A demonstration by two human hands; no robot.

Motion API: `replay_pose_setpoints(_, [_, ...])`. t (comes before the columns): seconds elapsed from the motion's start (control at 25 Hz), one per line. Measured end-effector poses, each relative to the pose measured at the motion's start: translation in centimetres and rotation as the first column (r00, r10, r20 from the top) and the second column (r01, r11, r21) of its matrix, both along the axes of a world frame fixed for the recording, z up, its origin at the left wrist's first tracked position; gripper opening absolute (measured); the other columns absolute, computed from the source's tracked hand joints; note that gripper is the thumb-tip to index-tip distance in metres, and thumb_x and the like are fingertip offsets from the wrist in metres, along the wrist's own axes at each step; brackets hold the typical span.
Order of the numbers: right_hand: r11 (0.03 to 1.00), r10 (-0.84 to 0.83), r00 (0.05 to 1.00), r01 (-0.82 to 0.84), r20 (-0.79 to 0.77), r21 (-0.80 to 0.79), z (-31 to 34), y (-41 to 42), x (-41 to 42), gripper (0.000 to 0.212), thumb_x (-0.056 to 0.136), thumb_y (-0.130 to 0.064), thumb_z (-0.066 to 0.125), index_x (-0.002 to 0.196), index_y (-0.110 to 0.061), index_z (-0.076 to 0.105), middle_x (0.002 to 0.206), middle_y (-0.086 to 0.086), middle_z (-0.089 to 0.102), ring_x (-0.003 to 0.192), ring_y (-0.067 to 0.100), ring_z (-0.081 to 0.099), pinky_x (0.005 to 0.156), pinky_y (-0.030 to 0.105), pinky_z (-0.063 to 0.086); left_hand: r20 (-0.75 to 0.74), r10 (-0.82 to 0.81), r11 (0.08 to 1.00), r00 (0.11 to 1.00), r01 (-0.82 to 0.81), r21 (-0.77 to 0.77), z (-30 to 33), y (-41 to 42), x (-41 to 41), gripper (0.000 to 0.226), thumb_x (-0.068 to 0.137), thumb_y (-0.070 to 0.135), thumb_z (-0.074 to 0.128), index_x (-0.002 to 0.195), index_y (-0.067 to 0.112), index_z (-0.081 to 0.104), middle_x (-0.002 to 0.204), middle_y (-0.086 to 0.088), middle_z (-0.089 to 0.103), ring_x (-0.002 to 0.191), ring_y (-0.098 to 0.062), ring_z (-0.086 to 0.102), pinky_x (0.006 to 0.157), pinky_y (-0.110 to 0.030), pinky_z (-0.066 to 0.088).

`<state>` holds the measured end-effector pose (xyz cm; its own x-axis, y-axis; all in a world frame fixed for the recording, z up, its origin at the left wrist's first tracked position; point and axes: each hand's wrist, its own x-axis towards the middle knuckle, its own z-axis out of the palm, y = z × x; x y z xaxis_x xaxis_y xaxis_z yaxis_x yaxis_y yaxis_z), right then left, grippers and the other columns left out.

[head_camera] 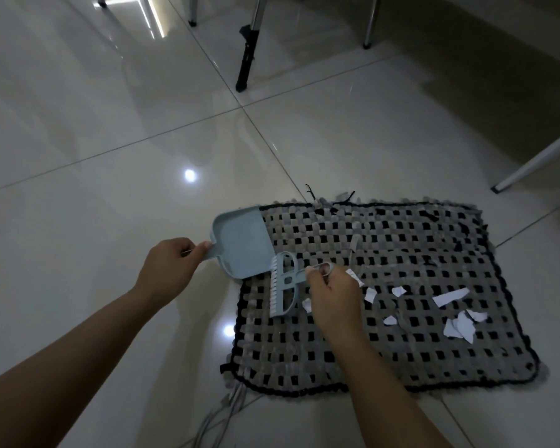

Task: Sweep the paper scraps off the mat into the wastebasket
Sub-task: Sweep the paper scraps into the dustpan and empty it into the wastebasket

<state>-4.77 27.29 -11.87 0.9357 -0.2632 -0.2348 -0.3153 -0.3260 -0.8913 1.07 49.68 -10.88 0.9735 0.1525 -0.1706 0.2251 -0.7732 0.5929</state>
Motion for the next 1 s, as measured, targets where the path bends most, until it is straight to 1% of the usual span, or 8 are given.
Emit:
replay_pose_setpoints(0.08, [1.0, -0.013, 1.0, 0.013, -0.009, 0.012, -0.4, 0.3, 0.1, 0.045, 0.093, -0.014, 0.049, 0.051, -0.016, 0.031, 0.047, 0.0, 0.032, 0.046, 0.016, 0.03, 0.052, 0.029, 0.031, 0.021, 0.015, 1.0, 1.0, -0.015, 0.021, 0.3, 0.5, 0.2, 0.045, 0.089, 0.036, 0.054, 0.061, 0.0, 0.059, 0.05, -0.01, 0.05, 0.049, -0.022, 0.045, 0.051, -0.028, 0.031])
replay_pose_setpoints(0.2, [0.992, -0.107, 0.992, 0.112, -0.073, 0.061, -1.0, -0.7, -0.2, 0.042, 0.092, -0.013, 0.05, 0.052, -0.015, 0.036, 0.047, -0.001, 0.036, 0.04, 0.01, 0.036, 0.046, 0.022, 0.034, 0.038, -0.001, 0.999, 0.999, 0.0, 0.034, 0.6, 0.8, 0.4, 0.042, 0.088, 0.035, 0.056, 0.055, 0.01, 0.055, 0.046, -0.007, 0.047, 0.046, -0.02, 0.043, 0.051, -0.027, 0.031])
replay_pose_setpoints(0.36, [0.982, -0.185, 0.981, 0.183, -0.05, -0.041, -1.2, -4.5, -0.6, 0.044, 0.092, -0.016, 0.052, 0.051, -0.013, 0.035, 0.046, 0.003, 0.035, 0.044, 0.017, 0.03, 0.049, 0.026, 0.03, 0.049, -0.047, 0.999, 0.998, 0.046, 0.028, 0.8, 0.7, 0.7, 0.04, 0.088, 0.033, 0.057, 0.052, 0.015, 0.053, 0.044, -0.005, 0.044, 0.044, -0.018, 0.041, 0.05, -0.026, 0.029])
replay_pose_setpoints(0.52, [0.977, -0.117, 0.991, 0.127, 0.064, -0.172, -0.5, -5.5, -0.5, 0.044, 0.092, -0.014, 0.05, 0.051, -0.016, 0.034, 0.047, 0.003, 0.037, 0.042, 0.016, 0.034, 0.049, 0.028, 0.031, 0.056, -0.044, 0.999, 0.997, 0.042, 0.035, 0.7, -0.2, 0.9, 0.04, 0.088, 0.033, 0.057, 0.057, 0.009, 0.057, 0.044, -0.005, 0.045, 0.044, -0.019, 0.042, 0.05, -0.026, 0.03])
replay_pose_setpoints(0.6, [0.991, -0.034, 0.998, 0.041, 0.058, -0.125, -0.2, -4.2, -0.9, 0.046, 0.092, -0.014, 0.051, 0.05, -0.019, 0.031, 0.045, -0.001, 0.034, 0.039, 0.01, 0.032, 0.047, 0.026, 0.03, 0.077, -0.017, 0.999, 0.997, 0.014, 0.043, 0.6, -0.6, 0.9, 0.042, 0.088, 0.033, 0.056, 0.058, 0.004, 0.058, 0.045, -0.006, 0.045, 0.044, -0.02, 0.042, 0.05, -0.026, 0.03])
replay_pose_setpoints(0.72, [0.996, 0.023, 1.0, -0.024, -0.017, -0.09, -0.7, -3.9, -1.7, 0.048, 0.092, -0.014, 0.05, 0.049, -0.019, 0.03, 0.046, -0.002, 0.032, 0.043, 0.013, 0.029, 0.049, 0.027, 0.028, 0.093, -0.009, 1.0, 0.996, 0.009, -0.001, 0.8, -1.0, 1.1, 0.043, 0.089, 0.03, 0.056, 0.063, -0.003, 0.06, 0.049, -0.011, 0.045, 0.046, -0.021, 0.04, 0.051, -0.026, 0.029])
replay_pose_setpoints(0.88, [0.993, -0.084, 0.996, 0.081, -0.037, -0.083, 0.0, -8.6, -1.0, 0.046, 0.091, -0.012, 0.051, 0.049, -0.018, 0.032, 0.047, 0.0, 0.034, 0.044, 0.014, 0.03, 0.049, 0.025, 0.027, 0.024, -0.14, 0.986, 0.99, 0.142, -0.092, 1.1, -1.8, 0.6, 0.039, 0.089, 0.027, 0.057, 0.065, -0.004, 0.063, 0.052, -0.011, 0.048, 0.046, -0.019, 0.039, 0.052, -0.025, 0.029])
replay_pose_setpoints(1.0, [0.997, -0.013, 1.0, 0.011, -0.027, -0.073, 1.3, -10.9, -0.5, 0.045, 0.091, -0.013, 0.053, 0.051, -0.016, 0.032, 0.045, 0.0, 0.032, 0.044, 0.015, 0.03, 0.051, 0.026, 0.028, -0.03, -0.227, 0.967, 0.973, 0.222, -0.122, 0.9, -2.1, 0.4, 0.04, 0.088, 0.026, 0.058, 0.063, -0.004, 0.06, 0.051, -0.009, 0.045, 0.042, -0.012, 0.035, 0.05, -0.024, 0.027])
